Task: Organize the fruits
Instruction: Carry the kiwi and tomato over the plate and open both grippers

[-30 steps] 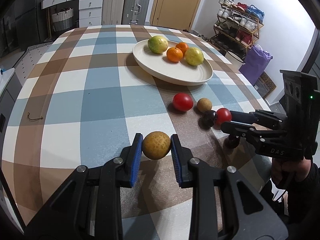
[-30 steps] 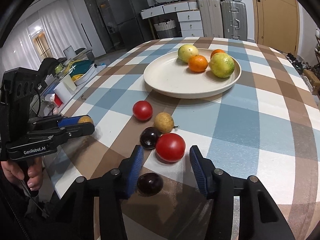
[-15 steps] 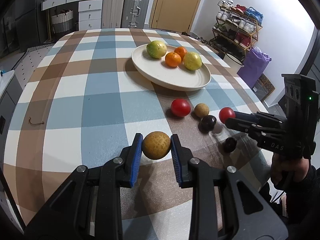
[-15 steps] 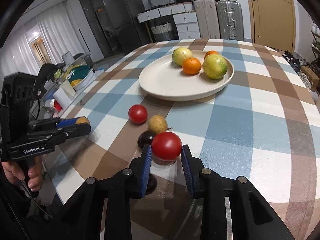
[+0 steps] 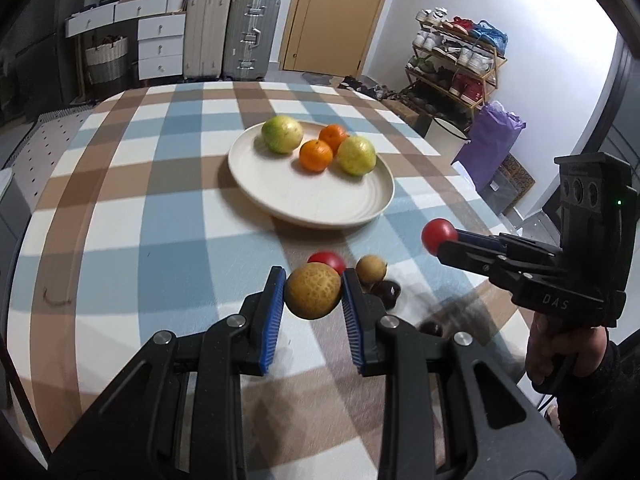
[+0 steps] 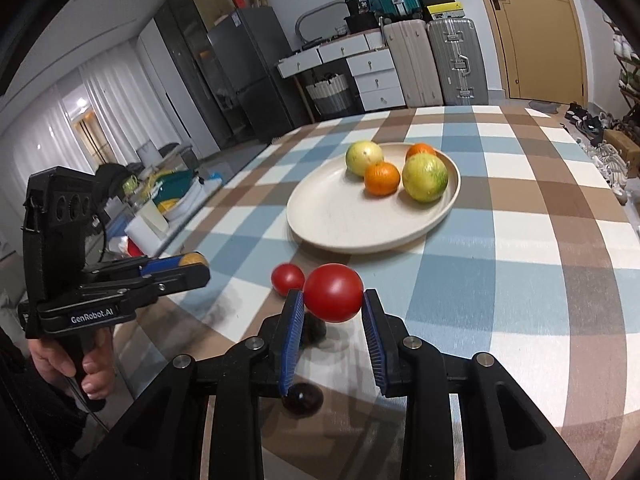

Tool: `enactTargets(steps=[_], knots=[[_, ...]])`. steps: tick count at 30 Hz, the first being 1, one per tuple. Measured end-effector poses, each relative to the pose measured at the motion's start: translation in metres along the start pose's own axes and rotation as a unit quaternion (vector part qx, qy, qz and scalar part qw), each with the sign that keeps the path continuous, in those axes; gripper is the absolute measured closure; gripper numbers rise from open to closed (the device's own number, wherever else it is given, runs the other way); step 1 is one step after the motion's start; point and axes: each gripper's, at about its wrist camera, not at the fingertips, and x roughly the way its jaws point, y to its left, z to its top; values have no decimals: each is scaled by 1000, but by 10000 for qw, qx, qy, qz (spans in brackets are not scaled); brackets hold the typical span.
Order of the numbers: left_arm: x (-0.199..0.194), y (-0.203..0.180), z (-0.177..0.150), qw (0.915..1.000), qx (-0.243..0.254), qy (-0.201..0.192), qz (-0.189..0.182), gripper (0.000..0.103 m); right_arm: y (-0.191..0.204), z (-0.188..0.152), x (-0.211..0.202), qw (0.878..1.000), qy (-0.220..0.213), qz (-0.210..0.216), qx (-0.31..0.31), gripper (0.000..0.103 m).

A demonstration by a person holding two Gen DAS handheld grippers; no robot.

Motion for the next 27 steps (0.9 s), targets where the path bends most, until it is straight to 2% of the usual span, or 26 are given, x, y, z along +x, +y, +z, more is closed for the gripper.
enactTargets(steps=[7,18,21,27], knots=[[21,1,31,10000,-53,-26,-73,78,-9,18,3,9996,-119,189,158,73],[65,23,79,9998,-148,85,-102,78,-21,58,33,9985,-95,475,251,73],[75,34,93,9997,-173,101,-109,78,-25,68,46,9986,-40,449,274,73],[96,56,119,9984,-396,200,-349,78,-28,86,68,9990,75,370,226,73]])
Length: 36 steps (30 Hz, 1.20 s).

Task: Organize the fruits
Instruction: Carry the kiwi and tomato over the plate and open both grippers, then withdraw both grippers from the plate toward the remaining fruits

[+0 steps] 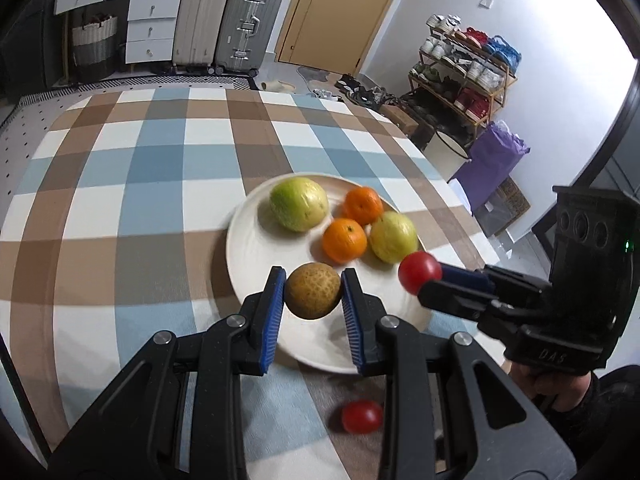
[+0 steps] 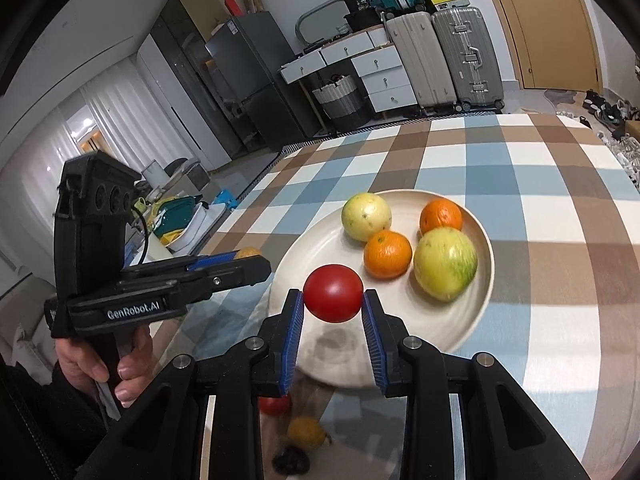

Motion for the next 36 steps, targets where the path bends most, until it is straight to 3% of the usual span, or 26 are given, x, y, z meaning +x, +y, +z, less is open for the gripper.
enactTargets(steps=[14,21,36], knots=[[39,26,35,9995,-131,219,-200,78,5,35,45,9984,361,-196,-383,73],[51,31,34,9991,-196,282,-238,78,4,38,57,9977,441,-241,-458,73],[17,19,18,9998,-146,59,-72,78,1,32,18,9993,-53,-324,-202,72]])
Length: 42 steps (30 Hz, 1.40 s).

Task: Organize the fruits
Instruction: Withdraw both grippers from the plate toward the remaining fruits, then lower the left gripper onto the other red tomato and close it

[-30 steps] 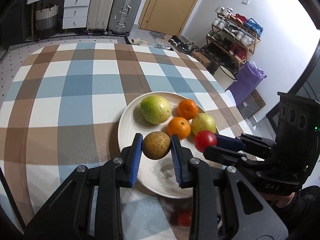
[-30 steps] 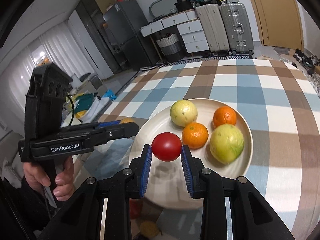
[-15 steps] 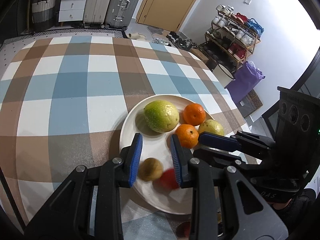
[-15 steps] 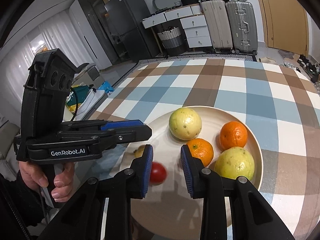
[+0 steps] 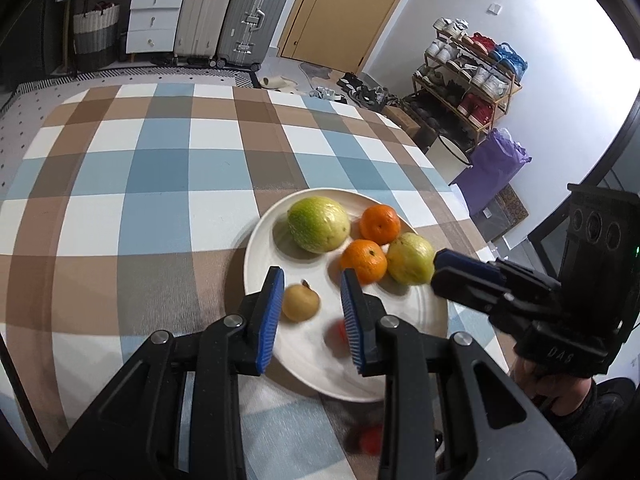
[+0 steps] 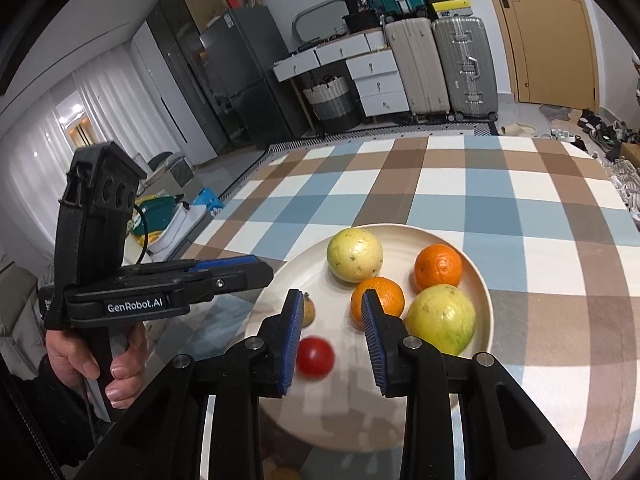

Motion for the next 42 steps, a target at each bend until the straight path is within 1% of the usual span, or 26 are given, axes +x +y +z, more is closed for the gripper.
enactTargets(steps=[11,15,23,29,35,37,38,39,40,42], knots=[[-34,-26,-33,9996,191,-137,183,78,9,-18,-31,9998,-167,-51,-12,72],[-42,-36,-48,9995,243,-111,189,78,15,-27,-42,9998,-204,-41,-46,72],[-48,-51,-81,9993,325,13,156,78,25,-49,-57,9997,-232,-38,-88,67],[-50,-59,-98,9992,380,109,110,78,32,-63,-70,9995,-279,-47,-119,58],[-51,-64,-110,9989,403,200,117,78,38,-72,-82,9993,-340,-57,-152,54],[-52,-65,-113,9988,417,219,120,77,39,-75,-85,9992,-355,-65,-154,47],[-51,-67,-115,9987,432,242,114,76,38,-75,-85,9992,-366,-64,-154,44],[-51,-68,-116,9986,439,256,122,73,39,-77,-87,9991,-390,-58,-153,38],[-50,-68,-117,9986,442,267,139,68,39,-78,-88,9990,-410,-56,-150,35],[-50,-69,-120,9986,425,256,181,64,39,-81,-91,9989,-438,-52,-132,34]])
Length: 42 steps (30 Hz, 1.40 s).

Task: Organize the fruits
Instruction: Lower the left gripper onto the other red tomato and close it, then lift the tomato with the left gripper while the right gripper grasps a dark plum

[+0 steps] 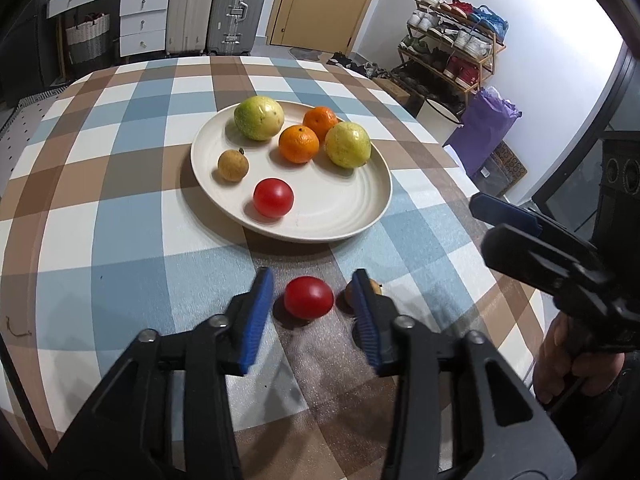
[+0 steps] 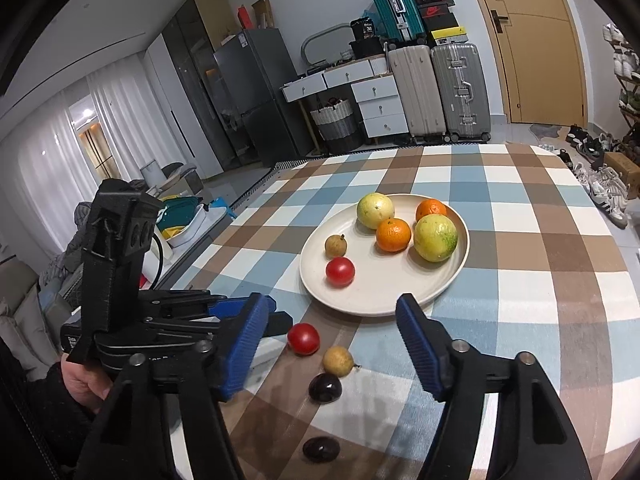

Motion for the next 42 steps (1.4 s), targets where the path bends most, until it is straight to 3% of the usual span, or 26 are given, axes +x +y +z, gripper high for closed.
enactTargets(steps=[30,34,42], knots=[[35,-10,-5,9990,161,390,125,62,-14,-14,-12,9998,9,-23,182,27],[40,-8,-6,9988,213,433,130,76,-16,-15,-12,9998,10,-16,211,27],[38,-7,-9,9990,226,357,129,76,-18,-17,-13,9997,12,-32,250,27]])
